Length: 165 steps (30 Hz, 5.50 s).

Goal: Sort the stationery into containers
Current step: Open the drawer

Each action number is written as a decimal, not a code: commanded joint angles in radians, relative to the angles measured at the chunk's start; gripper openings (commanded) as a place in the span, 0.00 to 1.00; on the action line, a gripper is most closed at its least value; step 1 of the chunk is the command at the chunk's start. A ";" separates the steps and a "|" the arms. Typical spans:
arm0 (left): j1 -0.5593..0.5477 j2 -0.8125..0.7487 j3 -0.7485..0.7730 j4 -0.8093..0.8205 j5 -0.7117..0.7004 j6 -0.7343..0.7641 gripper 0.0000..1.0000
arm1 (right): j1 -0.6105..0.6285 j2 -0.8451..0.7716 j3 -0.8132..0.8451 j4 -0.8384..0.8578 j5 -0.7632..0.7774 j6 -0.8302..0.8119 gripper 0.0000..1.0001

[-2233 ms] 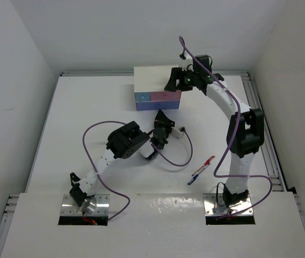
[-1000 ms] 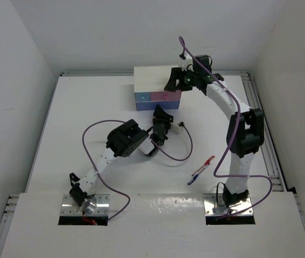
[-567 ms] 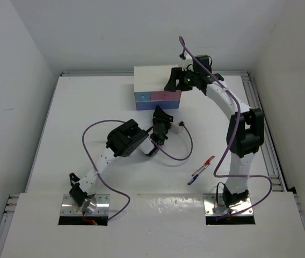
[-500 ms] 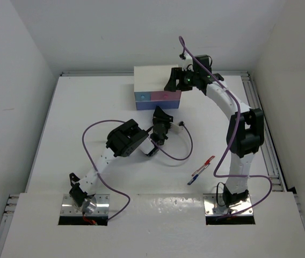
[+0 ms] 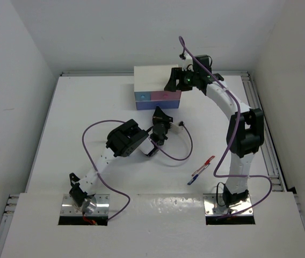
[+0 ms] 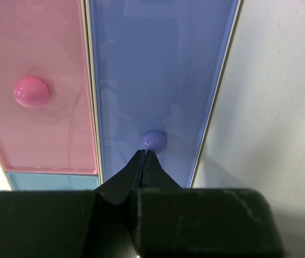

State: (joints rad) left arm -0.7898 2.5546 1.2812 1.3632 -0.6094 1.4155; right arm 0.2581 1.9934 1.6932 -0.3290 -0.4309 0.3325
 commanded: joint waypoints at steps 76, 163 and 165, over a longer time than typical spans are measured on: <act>-0.132 -0.419 -0.433 0.266 -0.068 -0.271 0.02 | 0.021 -0.178 -0.148 0.014 0.004 -0.052 0.67; 0.454 -0.353 0.805 -1.682 1.070 -1.518 0.75 | 0.438 0.518 -0.649 1.917 0.781 -1.636 0.50; 0.454 -0.353 0.808 -1.682 1.068 -1.520 0.75 | 0.441 0.521 -0.644 1.904 0.782 -1.624 0.50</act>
State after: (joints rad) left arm -0.3283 2.1956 2.0415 -0.3565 0.4557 -0.0914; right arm 0.7025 2.4710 1.0443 1.4132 0.3840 -1.3502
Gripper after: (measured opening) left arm 0.753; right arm 0.500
